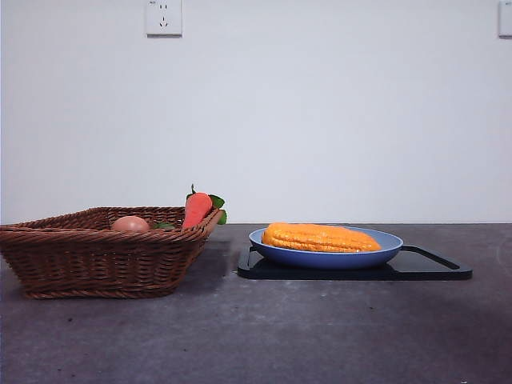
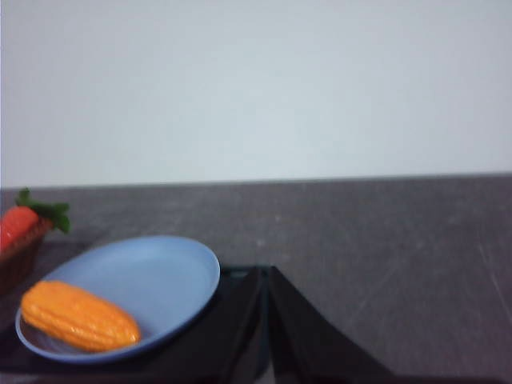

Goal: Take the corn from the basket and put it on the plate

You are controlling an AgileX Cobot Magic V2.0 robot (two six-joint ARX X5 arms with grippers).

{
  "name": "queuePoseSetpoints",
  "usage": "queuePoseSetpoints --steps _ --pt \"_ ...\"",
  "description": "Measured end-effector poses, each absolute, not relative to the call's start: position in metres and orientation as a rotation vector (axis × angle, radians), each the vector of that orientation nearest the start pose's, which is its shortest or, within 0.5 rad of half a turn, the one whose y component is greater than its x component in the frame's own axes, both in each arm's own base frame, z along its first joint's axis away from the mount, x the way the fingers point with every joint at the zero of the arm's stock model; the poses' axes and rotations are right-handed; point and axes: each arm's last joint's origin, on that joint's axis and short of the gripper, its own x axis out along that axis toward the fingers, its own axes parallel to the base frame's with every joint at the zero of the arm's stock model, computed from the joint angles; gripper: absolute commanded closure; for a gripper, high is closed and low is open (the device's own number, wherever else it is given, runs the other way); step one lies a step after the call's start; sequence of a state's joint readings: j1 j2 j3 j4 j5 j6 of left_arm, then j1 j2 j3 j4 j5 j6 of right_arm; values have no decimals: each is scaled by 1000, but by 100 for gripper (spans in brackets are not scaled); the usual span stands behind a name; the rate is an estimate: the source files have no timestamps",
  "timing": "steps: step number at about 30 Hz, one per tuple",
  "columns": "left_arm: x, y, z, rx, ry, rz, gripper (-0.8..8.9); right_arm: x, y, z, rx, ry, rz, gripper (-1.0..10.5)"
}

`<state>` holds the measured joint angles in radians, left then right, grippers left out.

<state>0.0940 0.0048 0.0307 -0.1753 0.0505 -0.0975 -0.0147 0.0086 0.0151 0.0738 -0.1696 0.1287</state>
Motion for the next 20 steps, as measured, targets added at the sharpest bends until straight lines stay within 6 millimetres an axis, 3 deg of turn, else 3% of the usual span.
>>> queuePoseSetpoints --steps 20 --pt "95 7 157 -108 146 51 806 96 3 155 133 131 131 945"
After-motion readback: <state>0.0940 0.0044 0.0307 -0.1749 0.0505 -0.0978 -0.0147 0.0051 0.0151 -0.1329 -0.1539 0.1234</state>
